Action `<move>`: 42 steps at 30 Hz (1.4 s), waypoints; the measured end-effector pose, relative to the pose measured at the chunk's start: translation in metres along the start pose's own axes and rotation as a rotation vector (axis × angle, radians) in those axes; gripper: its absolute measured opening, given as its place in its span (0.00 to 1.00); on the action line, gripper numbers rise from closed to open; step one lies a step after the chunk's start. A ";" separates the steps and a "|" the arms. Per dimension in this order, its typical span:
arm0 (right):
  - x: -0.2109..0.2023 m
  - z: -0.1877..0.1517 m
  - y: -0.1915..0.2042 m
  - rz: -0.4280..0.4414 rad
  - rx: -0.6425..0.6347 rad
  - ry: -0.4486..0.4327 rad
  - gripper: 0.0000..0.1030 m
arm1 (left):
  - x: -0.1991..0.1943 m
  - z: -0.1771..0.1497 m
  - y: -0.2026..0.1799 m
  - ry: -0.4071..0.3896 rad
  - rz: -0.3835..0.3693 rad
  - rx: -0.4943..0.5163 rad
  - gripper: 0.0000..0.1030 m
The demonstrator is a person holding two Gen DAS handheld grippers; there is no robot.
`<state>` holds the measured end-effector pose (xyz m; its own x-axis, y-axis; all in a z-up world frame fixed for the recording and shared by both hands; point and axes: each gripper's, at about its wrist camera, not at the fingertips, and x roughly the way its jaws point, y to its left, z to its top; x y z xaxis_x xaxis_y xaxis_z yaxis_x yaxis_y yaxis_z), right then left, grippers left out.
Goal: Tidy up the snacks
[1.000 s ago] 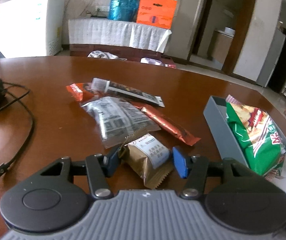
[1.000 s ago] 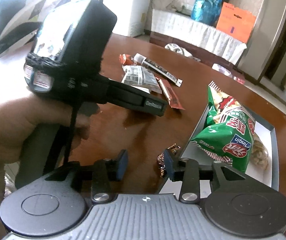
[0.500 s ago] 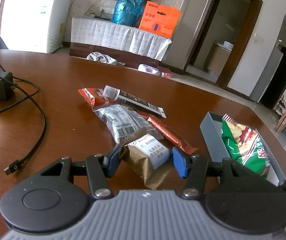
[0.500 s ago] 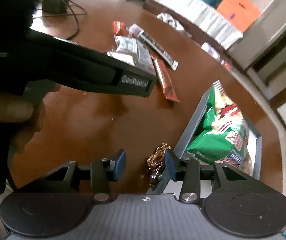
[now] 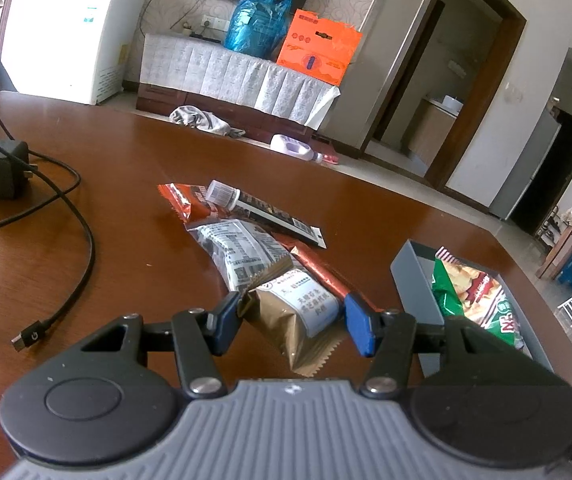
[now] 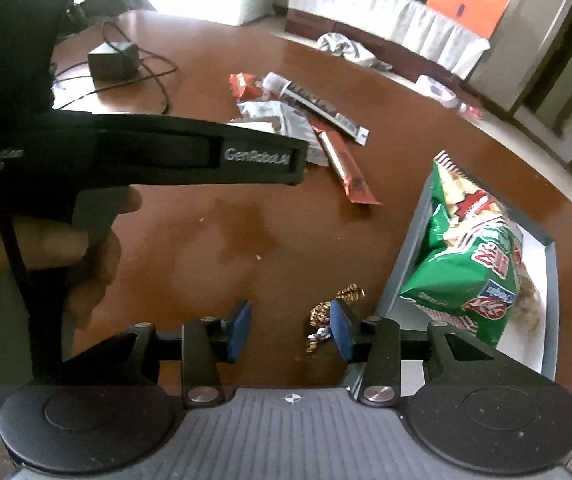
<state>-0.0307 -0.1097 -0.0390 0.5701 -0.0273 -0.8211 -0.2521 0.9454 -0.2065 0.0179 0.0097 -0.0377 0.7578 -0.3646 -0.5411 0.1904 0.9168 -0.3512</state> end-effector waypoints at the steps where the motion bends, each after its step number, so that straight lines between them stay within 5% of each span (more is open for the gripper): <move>1: 0.000 0.000 0.000 -0.017 0.004 0.000 0.43 | -0.001 0.000 0.000 0.000 0.001 0.001 0.54; 13: 0.020 -0.004 -0.005 -0.054 0.031 0.023 0.39 | 0.000 -0.001 -0.001 0.010 -0.004 0.013 0.53; 20: 0.025 -0.007 -0.014 0.012 0.085 0.029 0.25 | 0.005 -0.002 0.000 0.023 -0.015 0.011 0.41; 33: -0.009 -0.028 -0.015 0.046 0.067 -0.172 0.23 | 0.007 -0.003 0.013 0.036 0.048 -0.003 0.41; 38: -0.040 -0.044 -0.030 0.088 0.064 -0.273 0.23 | 0.011 -0.007 0.015 0.059 0.031 -0.031 0.70; 42: -0.062 -0.063 -0.044 0.134 0.073 -0.340 0.23 | 0.017 -0.012 0.004 0.061 0.029 0.029 0.71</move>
<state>-0.1042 -0.1699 -0.0121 0.7661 0.1957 -0.6122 -0.2924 0.9544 -0.0609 0.0236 0.0050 -0.0573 0.7239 -0.3462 -0.5968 0.1874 0.9311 -0.3129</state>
